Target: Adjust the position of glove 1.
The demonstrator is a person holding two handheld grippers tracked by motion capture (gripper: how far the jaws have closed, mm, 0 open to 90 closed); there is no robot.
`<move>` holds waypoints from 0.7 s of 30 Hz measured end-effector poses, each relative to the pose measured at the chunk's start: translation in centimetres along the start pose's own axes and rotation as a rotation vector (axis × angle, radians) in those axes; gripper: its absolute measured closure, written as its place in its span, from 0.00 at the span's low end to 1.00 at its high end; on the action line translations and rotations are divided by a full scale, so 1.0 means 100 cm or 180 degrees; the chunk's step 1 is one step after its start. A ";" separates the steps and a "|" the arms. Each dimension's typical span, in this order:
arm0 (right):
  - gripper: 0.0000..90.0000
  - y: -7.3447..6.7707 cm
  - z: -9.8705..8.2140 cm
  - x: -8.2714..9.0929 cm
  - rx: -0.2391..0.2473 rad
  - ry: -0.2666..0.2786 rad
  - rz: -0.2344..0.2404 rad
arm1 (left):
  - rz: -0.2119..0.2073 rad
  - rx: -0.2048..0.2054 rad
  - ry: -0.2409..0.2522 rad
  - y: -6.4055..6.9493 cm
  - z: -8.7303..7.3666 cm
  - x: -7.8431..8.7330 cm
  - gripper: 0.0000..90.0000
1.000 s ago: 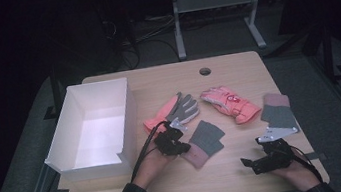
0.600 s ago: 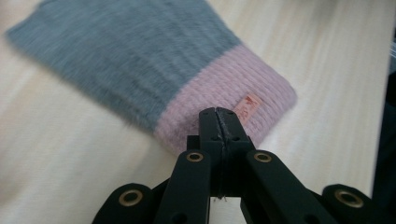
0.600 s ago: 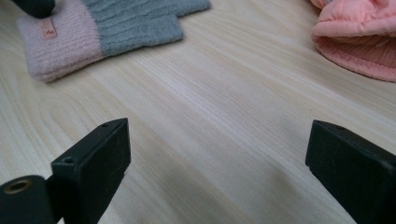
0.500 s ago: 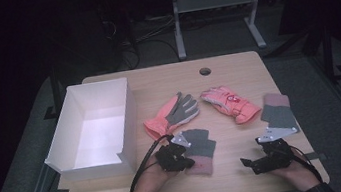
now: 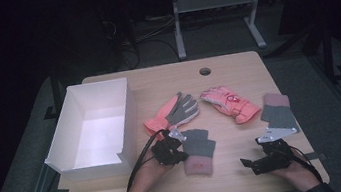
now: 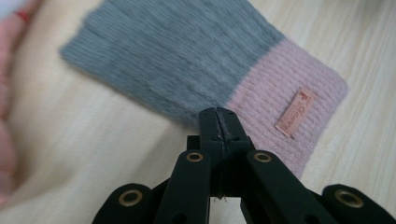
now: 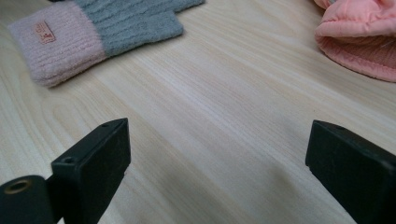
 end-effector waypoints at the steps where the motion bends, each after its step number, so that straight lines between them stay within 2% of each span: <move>1: 0.07 0.000 0.000 0.000 -0.0004 0.0004 0.0000 | -0.0016 0.0019 0.0005 0.001 0.000 -0.001 1.00; 5: 0.07 0.001 0.000 0.000 -0.0007 -0.0001 0.0005 | -0.0099 -0.0014 0.0028 0.012 0.003 -0.007 1.00; 10: 0.07 0.002 -0.001 0.001 -0.0010 0.0005 -0.0003 | -0.0208 -0.0115 0.0000 0.024 0.009 -0.015 1.00; 21: 0.07 0.002 -0.001 0.001 0.0005 0.0021 -0.0011 | -0.0306 -0.0260 0.0004 0.047 0.027 -0.035 1.00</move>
Point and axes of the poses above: each handheld gripper's, and its own axes: x roughly backward along the jaws, z roughly out of its top, y roughly to its right, the point moved 1 cm from there along -x, roughly forward along the jaws, and after that the axes turned 15 degrees about x, right-handed, at the moved point
